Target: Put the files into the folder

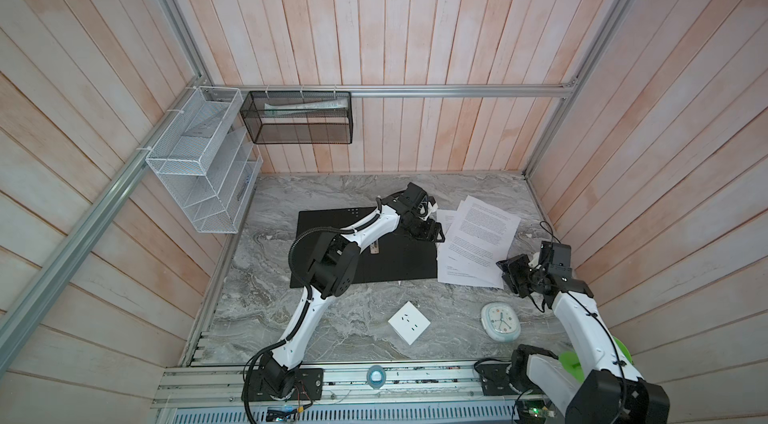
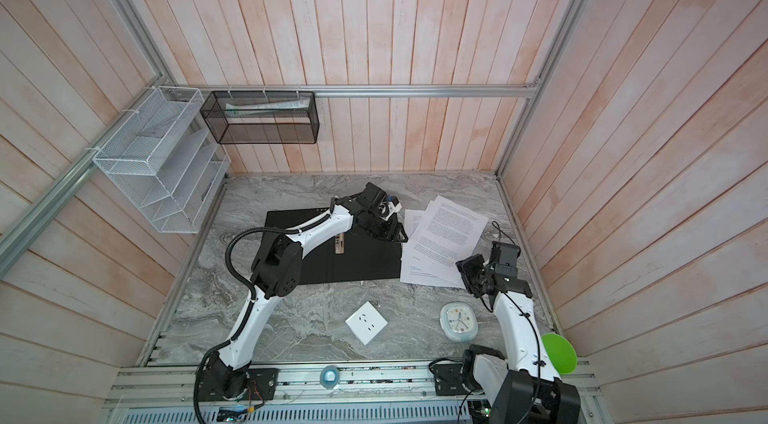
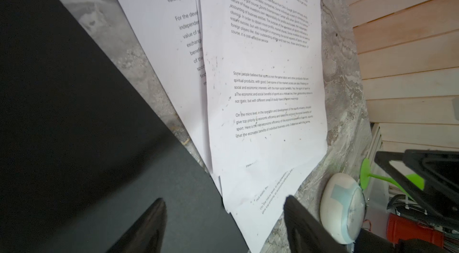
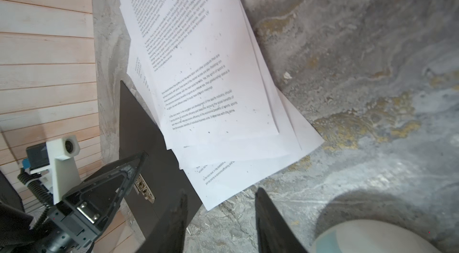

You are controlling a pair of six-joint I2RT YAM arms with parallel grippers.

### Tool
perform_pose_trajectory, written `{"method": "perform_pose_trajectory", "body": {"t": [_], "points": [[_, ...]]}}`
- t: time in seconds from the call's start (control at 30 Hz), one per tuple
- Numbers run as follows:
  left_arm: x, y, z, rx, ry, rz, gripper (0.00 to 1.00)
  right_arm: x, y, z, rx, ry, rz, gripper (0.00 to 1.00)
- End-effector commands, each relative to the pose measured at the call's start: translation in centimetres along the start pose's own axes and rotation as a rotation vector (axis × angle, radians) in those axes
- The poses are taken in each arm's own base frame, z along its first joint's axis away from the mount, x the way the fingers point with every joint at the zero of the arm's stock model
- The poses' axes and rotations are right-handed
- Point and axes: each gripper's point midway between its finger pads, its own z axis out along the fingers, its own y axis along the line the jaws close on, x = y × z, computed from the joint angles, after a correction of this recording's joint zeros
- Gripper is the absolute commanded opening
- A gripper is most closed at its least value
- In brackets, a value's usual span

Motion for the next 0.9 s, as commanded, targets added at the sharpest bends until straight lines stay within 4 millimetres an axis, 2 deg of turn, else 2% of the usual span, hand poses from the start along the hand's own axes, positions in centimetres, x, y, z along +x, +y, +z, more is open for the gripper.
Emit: {"method": "perform_pose_trajectory", "body": {"t": [0.0, 0.13, 0.3, 0.4, 0.53, 0.7, 0.87], "points": [[-3.6, -2.2, -4.9, 0.011, -0.120, 0.079, 0.77, -1.2, 0.1, 0.7, 0.063, 0.001, -0.057, 0.48], [-5.6, -2.2, -9.3, -0.003, -0.194, 0.124, 0.77, -3.7, 0.3, 3.3, 0.120, 0.004, -0.091, 0.51], [-6.6, -1.2, -14.2, -0.026, -0.265, 0.145, 0.77, -7.1, 0.3, 5.8, 0.197, -0.028, -0.111, 0.54], [-6.2, -0.6, -15.6, -0.037, -0.247, 0.151, 0.77, -9.3, 0.6, 6.2, 0.233, -0.084, -0.123, 0.54], [-5.0, 0.7, -16.7, -0.042, -0.225, 0.130, 0.77, -11.1, 0.4, 7.2, 0.261, -0.120, -0.118, 0.54], [-3.8, 2.1, -18.9, -0.035, -0.245, 0.094, 0.77, -12.4, -0.9, 9.3, 0.303, -0.098, -0.117, 0.55], [-3.2, 3.3, -21.2, -0.039, -0.262, 0.075, 0.77, -11.0, -1.6, 12.1, 0.287, 0.023, -0.105, 0.56]]}}
